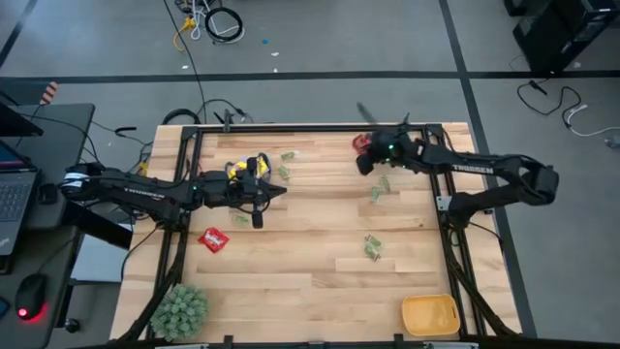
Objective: Sort candy
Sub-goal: Put the red candy into the blue bin
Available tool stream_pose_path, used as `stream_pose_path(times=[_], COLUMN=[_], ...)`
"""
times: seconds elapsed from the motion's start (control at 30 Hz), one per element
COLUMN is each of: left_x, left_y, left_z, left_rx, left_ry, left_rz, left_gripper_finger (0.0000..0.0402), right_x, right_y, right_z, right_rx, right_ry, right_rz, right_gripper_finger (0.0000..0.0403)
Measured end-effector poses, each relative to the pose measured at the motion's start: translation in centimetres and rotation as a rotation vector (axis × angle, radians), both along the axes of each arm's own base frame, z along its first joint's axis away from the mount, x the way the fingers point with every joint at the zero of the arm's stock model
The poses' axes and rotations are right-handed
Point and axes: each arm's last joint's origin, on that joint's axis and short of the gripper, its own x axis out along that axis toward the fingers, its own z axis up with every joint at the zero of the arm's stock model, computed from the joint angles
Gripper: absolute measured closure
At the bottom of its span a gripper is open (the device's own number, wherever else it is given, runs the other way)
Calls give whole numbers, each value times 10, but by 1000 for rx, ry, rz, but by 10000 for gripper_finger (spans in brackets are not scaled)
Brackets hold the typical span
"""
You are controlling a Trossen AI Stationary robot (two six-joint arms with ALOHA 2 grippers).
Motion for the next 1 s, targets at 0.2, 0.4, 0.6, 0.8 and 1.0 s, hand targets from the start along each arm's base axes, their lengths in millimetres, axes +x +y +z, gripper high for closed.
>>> stream_pose_path(times=[0.2,0.4,0.6,0.8,1.0], left_x=[0,0,0,0,0], left_y=[0,0,0,0,0], left_z=[0,0,0,0,0], left_rx=[0,5,6,6,3], left_ry=[0,0,1,2,3], left_rz=[0,0,0,0,16], left_gripper_finger=[399,399,399,399,399], right_x=[-34,-53,-53,-48,-47], right_y=[-19,-27,-33,-34,-34], right_z=[-31,-46,-52,-62,-66], right_rx=[37,65,90,138,155], right_ry=[-97,-153,-188,-184,-162], right_rz=[-195,-320,-354,-355,-341], right_gripper_finger=[403,403,403,402,374])
